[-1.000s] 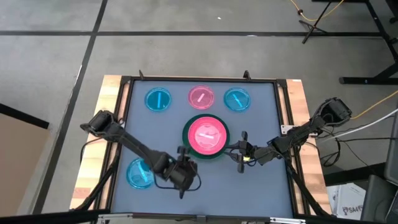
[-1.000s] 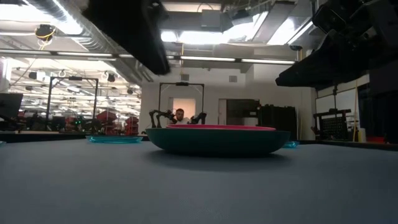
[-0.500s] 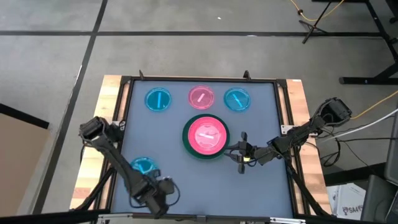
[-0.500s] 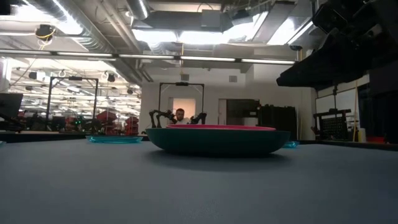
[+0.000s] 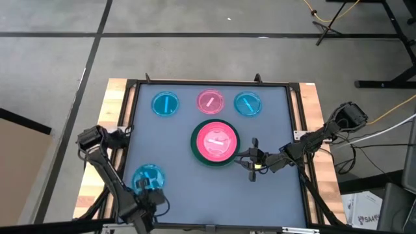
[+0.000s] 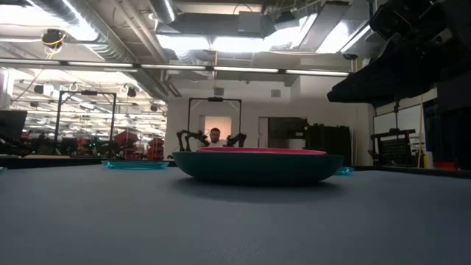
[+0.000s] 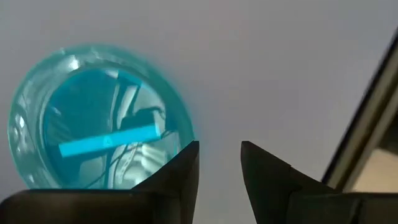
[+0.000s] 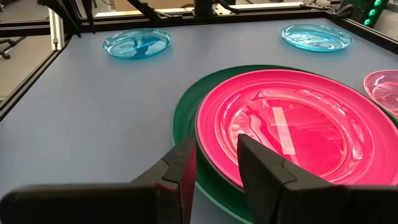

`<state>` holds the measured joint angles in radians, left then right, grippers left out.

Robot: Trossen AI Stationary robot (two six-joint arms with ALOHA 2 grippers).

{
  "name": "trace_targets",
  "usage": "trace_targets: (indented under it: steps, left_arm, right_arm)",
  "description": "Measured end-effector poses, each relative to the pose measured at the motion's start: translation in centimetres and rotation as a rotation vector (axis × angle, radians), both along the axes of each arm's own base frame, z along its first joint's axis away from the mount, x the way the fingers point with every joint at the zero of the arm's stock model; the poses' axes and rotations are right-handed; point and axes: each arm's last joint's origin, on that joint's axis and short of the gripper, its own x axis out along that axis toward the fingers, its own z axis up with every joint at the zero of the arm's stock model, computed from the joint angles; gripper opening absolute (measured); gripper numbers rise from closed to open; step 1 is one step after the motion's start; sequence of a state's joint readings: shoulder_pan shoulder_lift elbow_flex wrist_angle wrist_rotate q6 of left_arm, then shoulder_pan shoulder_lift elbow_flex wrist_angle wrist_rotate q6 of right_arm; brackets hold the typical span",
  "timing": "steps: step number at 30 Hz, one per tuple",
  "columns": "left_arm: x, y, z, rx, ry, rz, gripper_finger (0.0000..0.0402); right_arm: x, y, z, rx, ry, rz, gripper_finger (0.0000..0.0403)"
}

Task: Stack plastic plates
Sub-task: Stack the blue plate on the light pink plate

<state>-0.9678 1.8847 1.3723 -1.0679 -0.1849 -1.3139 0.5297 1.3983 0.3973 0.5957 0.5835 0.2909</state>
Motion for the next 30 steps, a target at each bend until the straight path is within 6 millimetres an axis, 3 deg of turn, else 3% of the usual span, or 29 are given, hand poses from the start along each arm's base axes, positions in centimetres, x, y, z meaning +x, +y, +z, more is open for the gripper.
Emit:
trace_targets:
  steps: [15,24,30]
  left_arm:
    - [-1.7,1.7,-4.7,0.015,0.075,0.031,0.0112]
    - [-2.1,2.3,-5.2,0.040,0.072,0.032,0.0111]
    - [-2.1,2.3,-5.3,0.042,0.070,0.029,0.0072]
  right_arm:
    - [-0.1,-0.1,-0.2,-0.018,0.016,-0.016,0.0108]
    - [-0.1,-0.1,-0.2,-0.020,0.015,-0.021,0.0108]
    - [-0.1,-0.1,-0.2,-0.027,0.013,-0.030,0.0108]
